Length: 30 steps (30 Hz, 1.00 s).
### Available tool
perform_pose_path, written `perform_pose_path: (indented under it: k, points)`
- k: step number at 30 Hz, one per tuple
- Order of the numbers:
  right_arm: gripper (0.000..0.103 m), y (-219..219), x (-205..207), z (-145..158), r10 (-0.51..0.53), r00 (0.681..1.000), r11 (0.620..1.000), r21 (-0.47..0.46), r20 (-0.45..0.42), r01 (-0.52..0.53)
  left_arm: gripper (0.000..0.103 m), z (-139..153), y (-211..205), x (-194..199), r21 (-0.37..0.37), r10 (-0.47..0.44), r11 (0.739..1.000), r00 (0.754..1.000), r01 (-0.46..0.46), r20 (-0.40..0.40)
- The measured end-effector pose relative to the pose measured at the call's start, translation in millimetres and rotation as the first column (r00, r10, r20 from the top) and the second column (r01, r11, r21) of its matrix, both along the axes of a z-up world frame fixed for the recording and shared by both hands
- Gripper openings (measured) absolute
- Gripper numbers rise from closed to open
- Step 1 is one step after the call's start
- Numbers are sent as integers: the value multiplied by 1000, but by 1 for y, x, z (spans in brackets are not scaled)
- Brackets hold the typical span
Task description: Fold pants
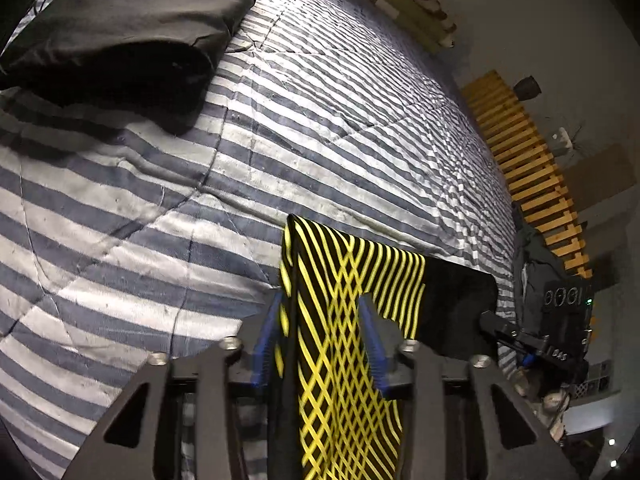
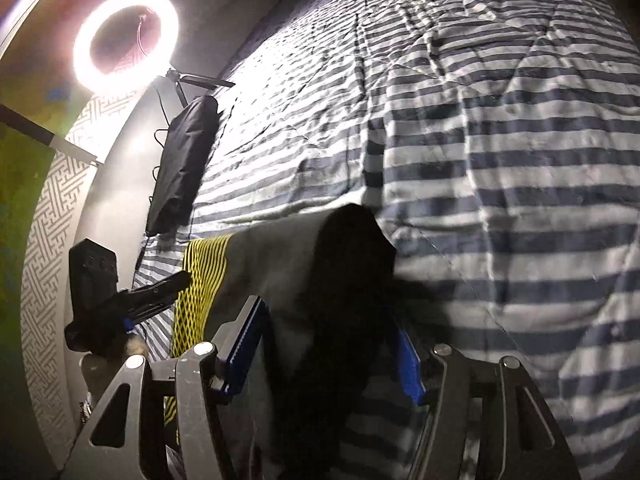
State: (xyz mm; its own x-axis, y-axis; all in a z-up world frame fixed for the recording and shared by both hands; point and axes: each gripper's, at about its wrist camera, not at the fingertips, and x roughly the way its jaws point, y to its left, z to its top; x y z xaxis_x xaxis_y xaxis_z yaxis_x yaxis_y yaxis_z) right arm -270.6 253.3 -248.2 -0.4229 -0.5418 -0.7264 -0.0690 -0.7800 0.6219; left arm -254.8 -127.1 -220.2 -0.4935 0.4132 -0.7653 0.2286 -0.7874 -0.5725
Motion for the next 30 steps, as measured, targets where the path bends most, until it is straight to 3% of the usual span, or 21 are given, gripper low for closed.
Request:
perform_pose_path:
  k: [1,3,6,11,18,26,30]
  points:
    - [53,-1,-1,0,0,1000,1000,-10,-4,0,23,-1,-1,0,2,4,1000,1000,-4,5]
    - [35,-4,-3,-2,10,1000,1000,-28,3,-10,9,-7,-4,-2,41,13,999,1000,-13,13]
    - [16,-13,-7,-5,31,999,999,-19,12,-31,6,-7,-2,-1,31,16,999,1000,-16,0]
    - [12,-16,-2,9,24,999,1000,-10,-25,-25,5,15,3,11,-14,20,1000,998,-21,-67]
    - [11,-34,21,69,58,985,998,43,-161,-52,5,75,-11,56,-32,60,997,978,-68,-202]
    - [11,-81,44,147,123,936,992,55,-329,-110,5,149,-51,119,47,177,984,915,-172,-362]
    - [10,-111,40,180,164,900,986,55,-405,-155,5,189,-80,143,24,215,973,874,-228,-436]
